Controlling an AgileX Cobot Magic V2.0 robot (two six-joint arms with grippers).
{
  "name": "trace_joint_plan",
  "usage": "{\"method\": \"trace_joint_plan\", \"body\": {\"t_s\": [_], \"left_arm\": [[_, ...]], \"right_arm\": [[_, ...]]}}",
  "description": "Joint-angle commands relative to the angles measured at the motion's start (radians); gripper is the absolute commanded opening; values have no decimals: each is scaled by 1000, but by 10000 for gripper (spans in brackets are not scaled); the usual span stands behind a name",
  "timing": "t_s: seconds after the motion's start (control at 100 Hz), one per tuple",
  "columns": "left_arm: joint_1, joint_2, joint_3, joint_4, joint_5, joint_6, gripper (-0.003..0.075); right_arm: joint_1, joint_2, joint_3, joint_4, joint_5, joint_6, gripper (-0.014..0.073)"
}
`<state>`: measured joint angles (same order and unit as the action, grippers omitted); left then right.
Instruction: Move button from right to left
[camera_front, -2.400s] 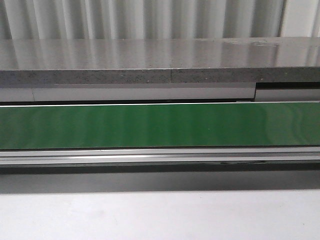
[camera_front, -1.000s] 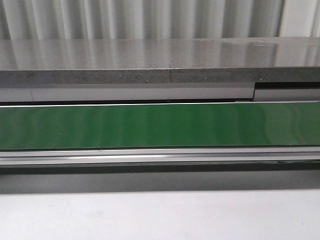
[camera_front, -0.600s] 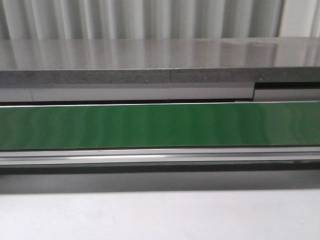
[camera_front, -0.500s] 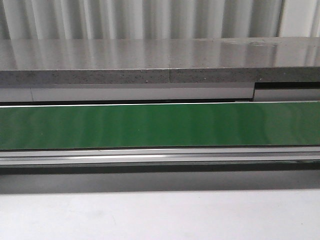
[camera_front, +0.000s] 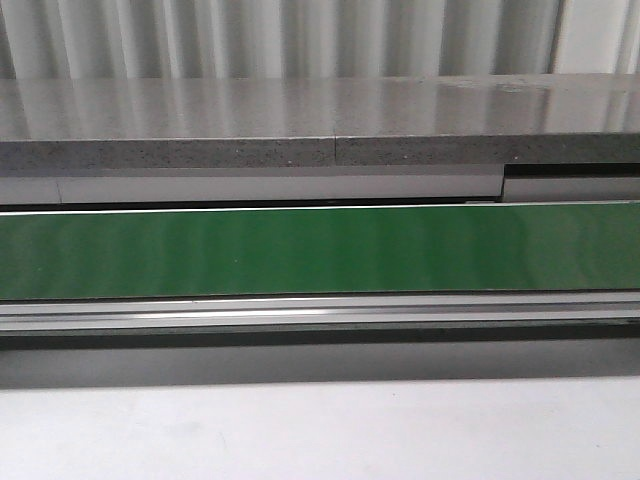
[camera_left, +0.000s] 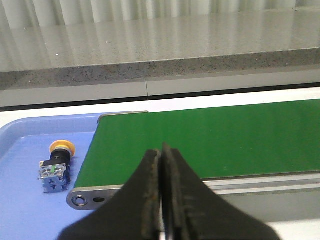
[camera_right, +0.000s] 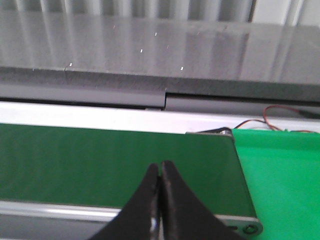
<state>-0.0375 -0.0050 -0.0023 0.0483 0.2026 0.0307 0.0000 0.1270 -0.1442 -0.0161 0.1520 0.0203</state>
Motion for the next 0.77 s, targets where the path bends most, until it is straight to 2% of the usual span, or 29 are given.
{"method": "trace_joint_plan", "body": {"t_s": [0.0,0.09,0.13,0.21,0.76], "left_arm": [[0,-35,26,-1,-77,-10,-20],[0,-35,26,-1,-77,-10,-20],[0,-35,26,-1,-77,-10,-20],[0,-35,26,-1,-77,-10,-20],[0,-35,26,-1,-77,-10,-20]], "right_arm": [[-23,-31,73,-32,-206,52,-67],[-34,-85,157,-32,-245,101,-67],[-34,-113,154,-39,-175,101,-67],[-34,-156,156,-56,-138,101,-67],[-34,-154,156,-61,-135,101,-67]]}}
